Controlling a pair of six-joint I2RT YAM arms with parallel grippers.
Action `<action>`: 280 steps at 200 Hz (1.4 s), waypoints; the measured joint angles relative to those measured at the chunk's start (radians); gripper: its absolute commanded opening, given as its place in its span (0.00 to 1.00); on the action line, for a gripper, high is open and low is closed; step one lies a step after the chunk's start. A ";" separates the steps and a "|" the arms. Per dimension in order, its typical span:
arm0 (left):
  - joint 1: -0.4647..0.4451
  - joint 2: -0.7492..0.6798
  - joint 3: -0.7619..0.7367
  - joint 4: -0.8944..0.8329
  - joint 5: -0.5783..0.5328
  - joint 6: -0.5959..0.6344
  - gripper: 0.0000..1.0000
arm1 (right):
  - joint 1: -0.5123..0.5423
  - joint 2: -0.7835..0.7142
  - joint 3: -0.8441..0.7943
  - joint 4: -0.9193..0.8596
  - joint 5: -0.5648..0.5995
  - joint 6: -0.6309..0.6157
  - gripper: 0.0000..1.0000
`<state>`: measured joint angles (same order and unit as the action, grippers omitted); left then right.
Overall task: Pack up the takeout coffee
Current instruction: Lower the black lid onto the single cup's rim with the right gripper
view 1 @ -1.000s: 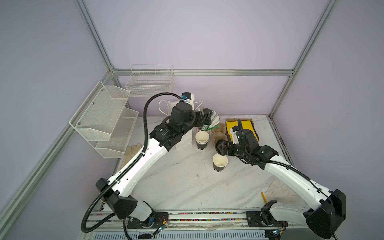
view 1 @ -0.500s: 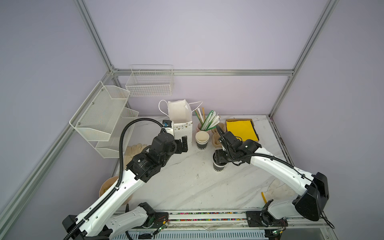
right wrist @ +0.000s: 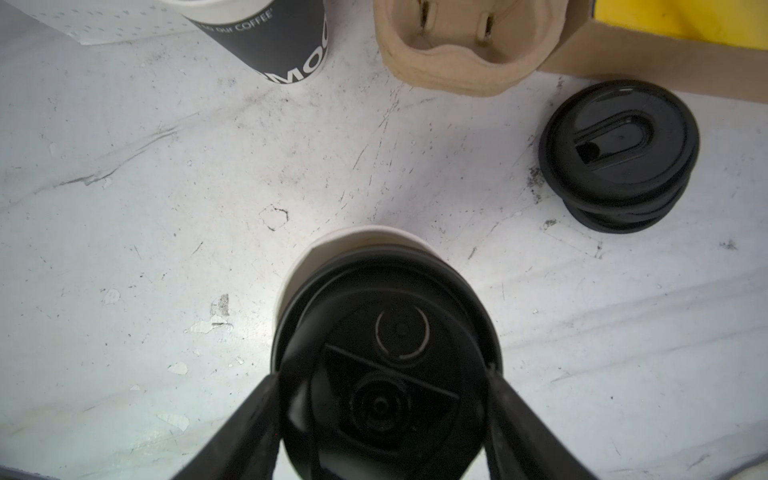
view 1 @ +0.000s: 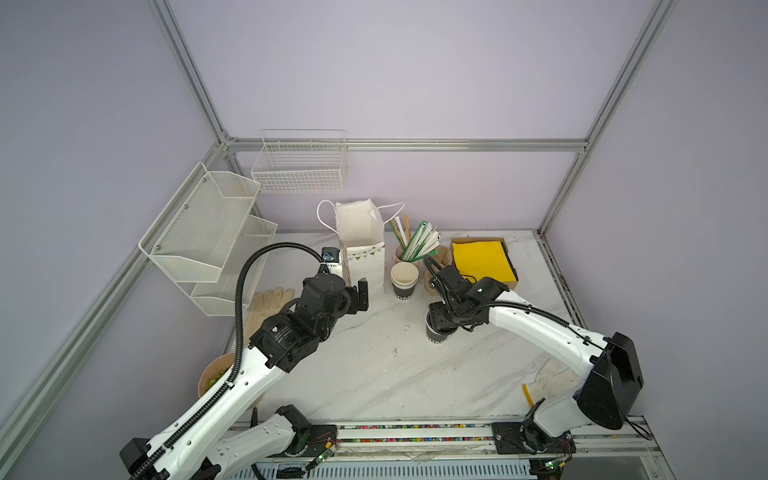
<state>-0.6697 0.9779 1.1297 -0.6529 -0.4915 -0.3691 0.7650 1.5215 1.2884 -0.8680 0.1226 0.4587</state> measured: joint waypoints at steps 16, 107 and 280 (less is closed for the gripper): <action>0.000 0.000 0.000 0.000 -0.001 0.004 1.00 | 0.000 0.000 0.000 0.008 0.004 0.000 0.51; 0.002 0.010 0.000 0.000 -0.003 0.014 1.00 | 0.000 -0.002 -0.019 0.052 0.011 0.002 0.51; 0.022 0.024 0.000 0.000 -0.002 0.014 1.00 | 0.010 -0.009 -0.048 0.091 0.018 0.028 0.51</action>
<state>-0.6479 1.0023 1.1297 -0.6525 -0.4934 -0.3550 0.7753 1.5127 1.2404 -0.7773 0.1410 0.4866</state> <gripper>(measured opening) 0.997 0.709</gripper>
